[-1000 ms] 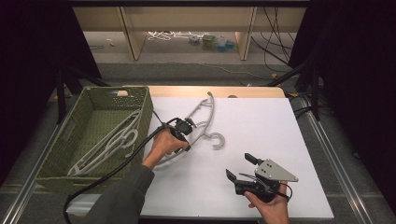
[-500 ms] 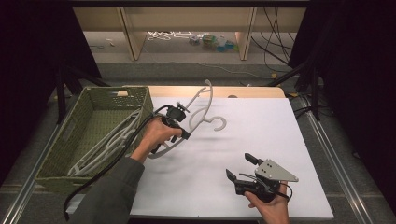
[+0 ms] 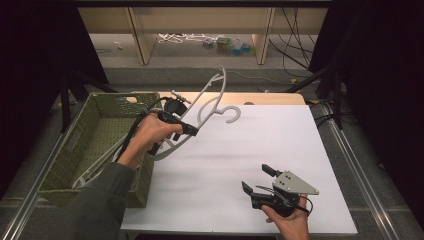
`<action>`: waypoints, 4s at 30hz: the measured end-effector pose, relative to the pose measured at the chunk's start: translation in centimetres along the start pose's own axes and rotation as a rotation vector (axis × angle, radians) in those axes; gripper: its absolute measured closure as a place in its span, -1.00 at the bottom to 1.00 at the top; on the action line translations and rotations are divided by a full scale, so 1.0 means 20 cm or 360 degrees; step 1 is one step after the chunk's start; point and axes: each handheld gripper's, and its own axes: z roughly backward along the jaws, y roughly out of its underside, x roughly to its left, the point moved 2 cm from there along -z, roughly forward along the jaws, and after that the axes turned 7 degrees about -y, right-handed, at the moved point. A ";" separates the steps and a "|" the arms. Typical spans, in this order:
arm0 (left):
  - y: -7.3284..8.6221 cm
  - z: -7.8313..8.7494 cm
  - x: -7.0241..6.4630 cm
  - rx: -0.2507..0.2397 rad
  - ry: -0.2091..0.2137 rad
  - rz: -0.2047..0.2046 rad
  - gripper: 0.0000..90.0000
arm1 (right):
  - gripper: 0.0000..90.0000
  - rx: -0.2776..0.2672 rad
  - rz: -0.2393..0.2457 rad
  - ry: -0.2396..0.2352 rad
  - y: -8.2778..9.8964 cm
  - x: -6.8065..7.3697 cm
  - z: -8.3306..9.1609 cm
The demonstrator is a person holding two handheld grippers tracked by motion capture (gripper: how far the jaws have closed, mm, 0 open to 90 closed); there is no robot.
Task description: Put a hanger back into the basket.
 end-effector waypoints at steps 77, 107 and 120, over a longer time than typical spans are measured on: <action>1.00 0.67 0.24 0.0209 -0.0160 0.0444 0.82 | -0.62 0.0060 -0.0016 0.0014 0.01 0.00 0.00; 1.05 0.61 0.27 0.0428 -0.0129 0.0696 0.80 | -0.62 0.0063 -0.0008 0.0012 0.01 0.00 -0.01; 1.10 0.60 0.36 0.0398 -0.0183 0.0663 0.81 | -0.62 0.0034 -0.0012 0.0007 0.01 0.00 -0.02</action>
